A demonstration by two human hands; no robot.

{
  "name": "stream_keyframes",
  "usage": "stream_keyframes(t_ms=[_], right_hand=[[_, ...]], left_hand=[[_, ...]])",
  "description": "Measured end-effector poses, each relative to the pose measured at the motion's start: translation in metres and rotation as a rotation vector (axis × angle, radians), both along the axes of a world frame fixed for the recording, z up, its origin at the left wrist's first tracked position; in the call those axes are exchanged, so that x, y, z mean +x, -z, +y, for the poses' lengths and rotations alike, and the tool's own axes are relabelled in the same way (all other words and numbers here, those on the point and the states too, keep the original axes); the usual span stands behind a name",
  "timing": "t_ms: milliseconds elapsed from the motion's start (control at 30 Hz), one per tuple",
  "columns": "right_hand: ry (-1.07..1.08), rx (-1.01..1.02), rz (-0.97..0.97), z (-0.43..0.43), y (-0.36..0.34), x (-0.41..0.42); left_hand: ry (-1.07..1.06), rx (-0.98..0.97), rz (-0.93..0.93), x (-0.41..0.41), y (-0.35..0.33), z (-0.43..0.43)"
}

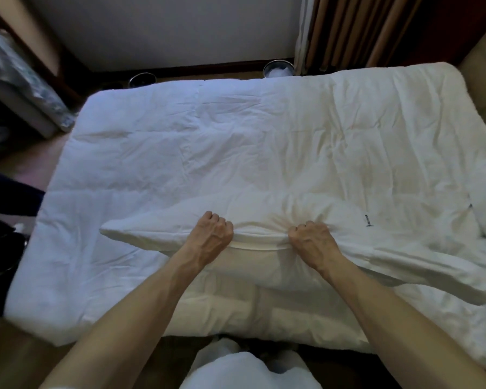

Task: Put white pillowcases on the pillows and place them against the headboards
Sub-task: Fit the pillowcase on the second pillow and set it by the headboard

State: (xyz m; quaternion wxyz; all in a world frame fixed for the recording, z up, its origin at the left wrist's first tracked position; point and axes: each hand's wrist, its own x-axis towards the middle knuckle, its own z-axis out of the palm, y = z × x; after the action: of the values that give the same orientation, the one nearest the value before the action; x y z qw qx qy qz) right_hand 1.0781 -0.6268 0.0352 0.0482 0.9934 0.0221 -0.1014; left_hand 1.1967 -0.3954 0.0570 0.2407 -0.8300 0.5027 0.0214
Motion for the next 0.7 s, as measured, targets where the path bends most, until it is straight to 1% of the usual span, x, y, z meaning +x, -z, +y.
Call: stream_keyframes(t_ms=[67, 133, 333, 433, 567, 700], right_hand=[[-0.007, 0.054, -0.005, -0.006, 0.000, -0.003], [-0.026, 0.053, -0.011, -0.012, -0.007, -0.006], [-0.093, 0.051, -0.113, -0.025, -0.041, -0.012], [-0.104, 0.013, -0.161, -0.035, -0.058, -0.008], [-0.092, -0.023, -0.174, -0.050, -0.087, 0.009], [-0.076, -0.072, -0.205, -0.070, -0.105, 0.031]], left_hand=[[-0.001, 0.016, -0.007, -0.007, -0.007, -0.002], [-0.018, 0.044, -0.025, -0.010, -0.017, -0.004], [-0.033, 0.106, -0.016, 0.001, -0.046, -0.013], [-0.033, 0.082, -0.051, 0.008, -0.062, -0.022], [-0.011, -0.023, -0.082, 0.022, -0.086, -0.034], [0.006, -0.062, -0.050, 0.052, -0.103, -0.052]])
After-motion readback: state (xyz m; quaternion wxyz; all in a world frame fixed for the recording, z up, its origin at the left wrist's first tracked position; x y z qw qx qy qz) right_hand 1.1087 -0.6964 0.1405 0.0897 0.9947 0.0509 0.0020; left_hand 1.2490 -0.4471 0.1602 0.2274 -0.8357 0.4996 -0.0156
